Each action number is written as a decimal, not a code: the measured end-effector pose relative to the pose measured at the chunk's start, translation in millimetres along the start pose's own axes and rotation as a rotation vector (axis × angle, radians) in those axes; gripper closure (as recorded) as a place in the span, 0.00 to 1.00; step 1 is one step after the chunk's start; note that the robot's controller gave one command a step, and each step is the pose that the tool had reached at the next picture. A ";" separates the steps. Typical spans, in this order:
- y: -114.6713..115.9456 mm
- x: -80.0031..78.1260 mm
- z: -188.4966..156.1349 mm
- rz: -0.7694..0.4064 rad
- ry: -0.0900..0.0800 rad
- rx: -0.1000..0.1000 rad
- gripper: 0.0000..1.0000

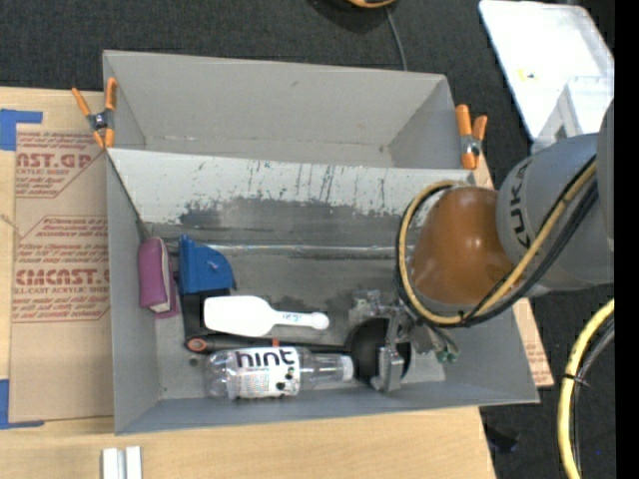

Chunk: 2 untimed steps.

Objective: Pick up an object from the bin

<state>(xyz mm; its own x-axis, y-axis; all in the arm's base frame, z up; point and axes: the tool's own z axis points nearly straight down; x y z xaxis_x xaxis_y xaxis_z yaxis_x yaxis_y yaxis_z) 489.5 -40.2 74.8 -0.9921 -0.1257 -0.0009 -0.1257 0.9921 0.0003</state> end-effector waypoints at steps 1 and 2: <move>-3.8 -9.5 4.4 -0.172 -0.002 0.000 1.00; -3.8 -9.5 4.3 -0.172 -0.002 0.000 1.00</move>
Offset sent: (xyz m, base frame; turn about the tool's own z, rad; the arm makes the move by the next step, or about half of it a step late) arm 0.0000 0.0000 0.0000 0.0000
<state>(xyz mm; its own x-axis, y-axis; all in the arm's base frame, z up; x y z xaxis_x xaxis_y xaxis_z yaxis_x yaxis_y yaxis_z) 499.4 -42.8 70.5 -0.9558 -0.2941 -0.0032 -0.2941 0.9558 0.0001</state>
